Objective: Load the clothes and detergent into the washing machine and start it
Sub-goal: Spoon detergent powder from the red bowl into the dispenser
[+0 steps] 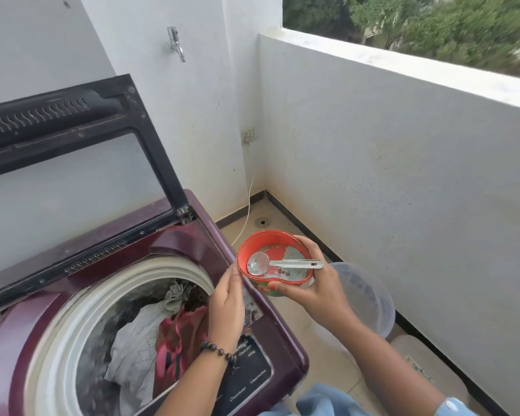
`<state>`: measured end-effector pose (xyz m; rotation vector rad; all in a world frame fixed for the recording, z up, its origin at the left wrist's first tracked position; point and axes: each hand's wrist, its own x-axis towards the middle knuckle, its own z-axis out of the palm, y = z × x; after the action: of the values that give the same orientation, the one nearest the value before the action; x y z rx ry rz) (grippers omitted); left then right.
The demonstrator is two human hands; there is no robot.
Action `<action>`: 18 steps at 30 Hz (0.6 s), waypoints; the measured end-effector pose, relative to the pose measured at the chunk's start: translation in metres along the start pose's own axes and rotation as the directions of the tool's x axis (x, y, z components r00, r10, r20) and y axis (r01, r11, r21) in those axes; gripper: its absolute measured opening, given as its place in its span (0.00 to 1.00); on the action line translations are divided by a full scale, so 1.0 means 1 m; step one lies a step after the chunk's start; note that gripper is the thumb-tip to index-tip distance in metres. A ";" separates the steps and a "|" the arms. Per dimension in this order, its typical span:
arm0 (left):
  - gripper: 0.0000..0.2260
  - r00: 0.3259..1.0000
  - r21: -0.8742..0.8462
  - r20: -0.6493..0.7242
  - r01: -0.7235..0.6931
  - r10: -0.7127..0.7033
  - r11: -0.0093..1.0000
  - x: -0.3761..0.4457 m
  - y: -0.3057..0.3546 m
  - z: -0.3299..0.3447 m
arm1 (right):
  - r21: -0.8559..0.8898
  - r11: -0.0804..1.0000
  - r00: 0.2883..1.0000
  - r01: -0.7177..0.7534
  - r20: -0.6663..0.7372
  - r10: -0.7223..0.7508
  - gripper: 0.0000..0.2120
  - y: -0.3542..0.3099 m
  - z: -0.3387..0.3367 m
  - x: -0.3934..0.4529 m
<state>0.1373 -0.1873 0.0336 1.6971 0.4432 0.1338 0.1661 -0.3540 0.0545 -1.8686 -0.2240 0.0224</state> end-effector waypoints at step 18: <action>0.26 0.964 -0.001 0.241 -0.116 0.112 0.993 0.011 0.048 0.162 | 0.076 0.996 0.990 -0.040 -0.134 0.050 0.44 0.041 -0.160 0.026</action>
<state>0.2117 -0.3384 0.0489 1.7264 0.1653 0.0075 0.2182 -0.5126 0.0677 -1.7935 -0.0860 -0.0653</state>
